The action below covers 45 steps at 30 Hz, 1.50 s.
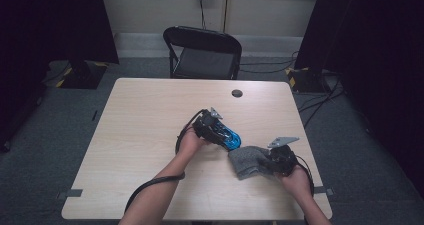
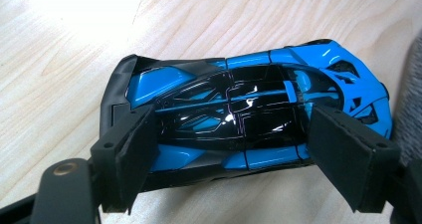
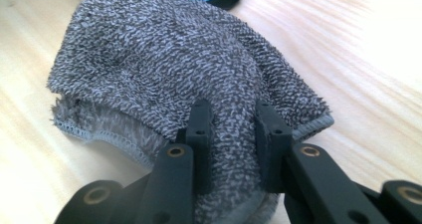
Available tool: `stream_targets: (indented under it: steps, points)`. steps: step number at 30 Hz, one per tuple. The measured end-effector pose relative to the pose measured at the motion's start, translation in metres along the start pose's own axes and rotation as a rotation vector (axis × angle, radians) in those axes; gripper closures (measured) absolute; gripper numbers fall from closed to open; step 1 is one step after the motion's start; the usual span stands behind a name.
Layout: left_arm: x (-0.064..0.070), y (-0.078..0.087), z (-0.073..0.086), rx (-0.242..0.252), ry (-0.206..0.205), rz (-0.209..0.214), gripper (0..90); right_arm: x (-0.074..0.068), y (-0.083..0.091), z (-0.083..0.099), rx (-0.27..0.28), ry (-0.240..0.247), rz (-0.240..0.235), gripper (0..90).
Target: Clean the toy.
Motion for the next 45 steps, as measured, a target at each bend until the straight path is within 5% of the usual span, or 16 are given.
stream_targets:
  steps: [27,45]
  points:
    - [0.000,0.000,0.000,-0.008,-0.003,0.007,20.7,0.056,-0.009,-0.023,0.019,-0.122,0.089,72.2]
    - [0.001,0.000,0.000,-0.015,-0.002,0.007,20.9,0.066,-0.021,-0.039,0.030,-0.166,0.120,72.3]
Point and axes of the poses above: each handheld gripper's, and its own axes: y roughly backward along the jaws, z roughly out of its underside, x roughly to its right, the point moved 10 cm from there along -y, roughly forward along the jaws, and after that the axes turned 13 degrees about -y, right-handed, at the moved point
